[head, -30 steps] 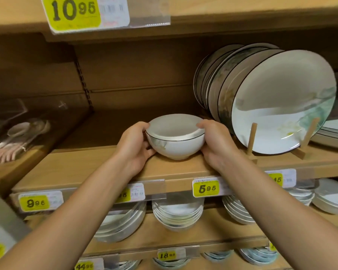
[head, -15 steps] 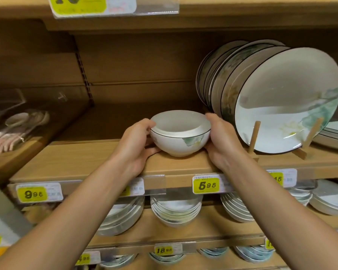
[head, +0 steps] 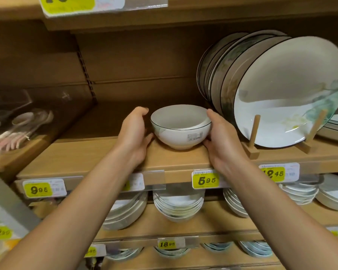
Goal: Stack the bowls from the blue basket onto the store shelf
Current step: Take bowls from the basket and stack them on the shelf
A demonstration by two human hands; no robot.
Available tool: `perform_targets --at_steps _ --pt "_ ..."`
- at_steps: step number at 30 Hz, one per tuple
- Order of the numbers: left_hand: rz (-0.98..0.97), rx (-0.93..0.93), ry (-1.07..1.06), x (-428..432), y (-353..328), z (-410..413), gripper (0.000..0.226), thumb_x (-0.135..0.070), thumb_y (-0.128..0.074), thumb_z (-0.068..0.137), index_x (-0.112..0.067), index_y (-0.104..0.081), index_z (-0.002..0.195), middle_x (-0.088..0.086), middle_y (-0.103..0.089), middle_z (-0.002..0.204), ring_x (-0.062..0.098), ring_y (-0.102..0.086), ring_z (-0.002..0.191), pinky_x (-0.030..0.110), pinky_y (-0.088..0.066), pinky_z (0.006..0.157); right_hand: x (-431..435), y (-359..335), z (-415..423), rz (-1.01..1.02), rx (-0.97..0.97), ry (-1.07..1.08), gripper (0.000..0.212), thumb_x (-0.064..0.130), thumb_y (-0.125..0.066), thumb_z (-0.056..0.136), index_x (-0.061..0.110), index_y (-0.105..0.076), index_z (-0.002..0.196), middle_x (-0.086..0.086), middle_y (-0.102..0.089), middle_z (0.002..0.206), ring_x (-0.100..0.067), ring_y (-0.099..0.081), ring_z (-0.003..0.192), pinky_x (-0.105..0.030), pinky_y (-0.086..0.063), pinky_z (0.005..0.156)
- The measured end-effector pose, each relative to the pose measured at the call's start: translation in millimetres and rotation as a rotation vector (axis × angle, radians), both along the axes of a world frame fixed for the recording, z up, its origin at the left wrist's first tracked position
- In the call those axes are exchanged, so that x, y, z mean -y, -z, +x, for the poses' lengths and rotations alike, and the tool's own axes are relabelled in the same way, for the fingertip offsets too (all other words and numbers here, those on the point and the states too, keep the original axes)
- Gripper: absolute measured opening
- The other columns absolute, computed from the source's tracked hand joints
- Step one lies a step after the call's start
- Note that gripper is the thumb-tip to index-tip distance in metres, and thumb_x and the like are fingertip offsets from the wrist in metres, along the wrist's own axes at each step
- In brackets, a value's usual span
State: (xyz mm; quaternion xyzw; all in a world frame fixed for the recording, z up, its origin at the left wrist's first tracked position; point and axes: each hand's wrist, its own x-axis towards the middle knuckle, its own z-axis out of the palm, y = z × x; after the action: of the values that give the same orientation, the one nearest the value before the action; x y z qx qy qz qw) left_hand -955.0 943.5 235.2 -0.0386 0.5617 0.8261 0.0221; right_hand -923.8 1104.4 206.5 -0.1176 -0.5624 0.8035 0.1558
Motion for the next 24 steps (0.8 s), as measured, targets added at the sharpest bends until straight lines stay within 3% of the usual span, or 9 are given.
perform_targets --at_steps 2,5,9,11,13,16,20,24 --pt "0.013 0.043 0.114 -6.8 -7.2 -2.1 0.024 -0.019 -0.044 0.096 -0.017 -0.057 0.115 0.013 -0.065 0.122 0.030 -0.062 0.113 0.047 -0.049 0.099 6.6 4.8 2.1 0.088 -0.020 -0.033 0.034 0.034 -0.052 0.092 0.025 -0.056 0.124 0.003 -0.069 0.110 -0.013 -0.064 0.103 -0.032 -0.052 0.087" --pt "-0.019 0.011 0.179 -12.3 2.6 6.0 0.023 -0.018 -0.041 0.097 -0.016 -0.063 0.101 0.005 -0.077 0.094 0.023 -0.070 0.098 0.041 -0.056 0.088 8.4 -3.2 -4.8 0.082 0.055 0.046 0.044 0.026 -0.049 0.092 0.019 -0.047 0.135 -0.004 -0.063 0.119 -0.019 -0.060 0.107 -0.037 -0.051 0.093" --pt "-0.048 -0.083 0.155 -2.1 12.4 15.5 0.021 -0.021 -0.046 0.093 -0.021 -0.061 0.080 -0.009 -0.068 0.060 0.011 -0.069 0.073 0.036 -0.055 0.079 -3.9 -13.2 -9.4 -0.063 0.082 0.046 0.022 0.027 -0.047 0.097 0.015 -0.064 0.102 -0.006 -0.073 0.097 -0.024 -0.066 0.100 -0.039 -0.053 0.093" --pt "-0.033 -0.081 0.102 0.4 8.8 12.0 0.018 -0.021 -0.047 0.094 -0.019 -0.058 0.080 -0.009 -0.066 0.054 0.014 -0.066 0.080 0.039 -0.054 0.086 -3.3 -7.3 -4.6 -0.072 0.035 0.007 0.023 0.035 -0.048 0.097 0.020 -0.065 0.101 -0.002 -0.074 0.097 -0.020 -0.067 0.099 -0.036 -0.053 0.091" --pt "-0.038 -0.061 0.119 -2.2 3.5 11.0 0.017 -0.021 -0.045 0.097 -0.016 -0.061 0.093 -0.003 -0.075 0.071 0.020 -0.069 0.095 0.040 -0.054 0.089 1.6 0.6 -0.1 -0.027 -0.013 -0.042 0.028 0.040 -0.050 0.095 0.023 -0.063 0.113 -0.001 -0.073 0.105 -0.016 -0.067 0.102 -0.035 -0.052 0.092" --pt "-0.046 -0.044 0.137 -10.1 5.6 15.0 0.024 -0.023 -0.042 0.100 -0.015 -0.064 0.097 0.002 -0.077 0.087 0.017 -0.072 0.091 0.034 -0.057 0.081 6.2 0.5 1.3 0.047 -0.029 -0.025 0.031 0.036 -0.047 0.096 0.022 -0.059 0.121 -0.002 -0.071 0.109 -0.017 -0.067 0.102 -0.037 -0.053 0.092" --pt "-0.066 -0.085 0.066 -15.1 18.0 23.3 0.024 -0.027 -0.043 0.100 -0.019 -0.064 0.109 -0.005 -0.077 0.095 0.009 -0.071 0.092 0.025 -0.056 0.076 0.3 -9.5 -1.2 -0.044 0.031 0.017 0.024 0.030 -0.046 0.098 0.017 -0.065 0.104 -0.005 -0.074 0.101 -0.021 -0.067 0.100 -0.038 -0.052 0.093" --pt "-0.103 -0.132 0.042 -20.1 21.0 33.5 0.037 -0.027 -0.039 0.102 -0.021 -0.049 0.137 -0.001 -0.065 0.124 0.010 -0.061 0.112 0.033 -0.050 0.099 -1.1 -9.9 0.9 -0.073 0.033 -0.005 0.026 0.033 -0.046 0.099 0.020 -0.066 0.089 -0.003 -0.076 0.091 -0.019 -0.069 0.094 -0.036 -0.054 0.090"
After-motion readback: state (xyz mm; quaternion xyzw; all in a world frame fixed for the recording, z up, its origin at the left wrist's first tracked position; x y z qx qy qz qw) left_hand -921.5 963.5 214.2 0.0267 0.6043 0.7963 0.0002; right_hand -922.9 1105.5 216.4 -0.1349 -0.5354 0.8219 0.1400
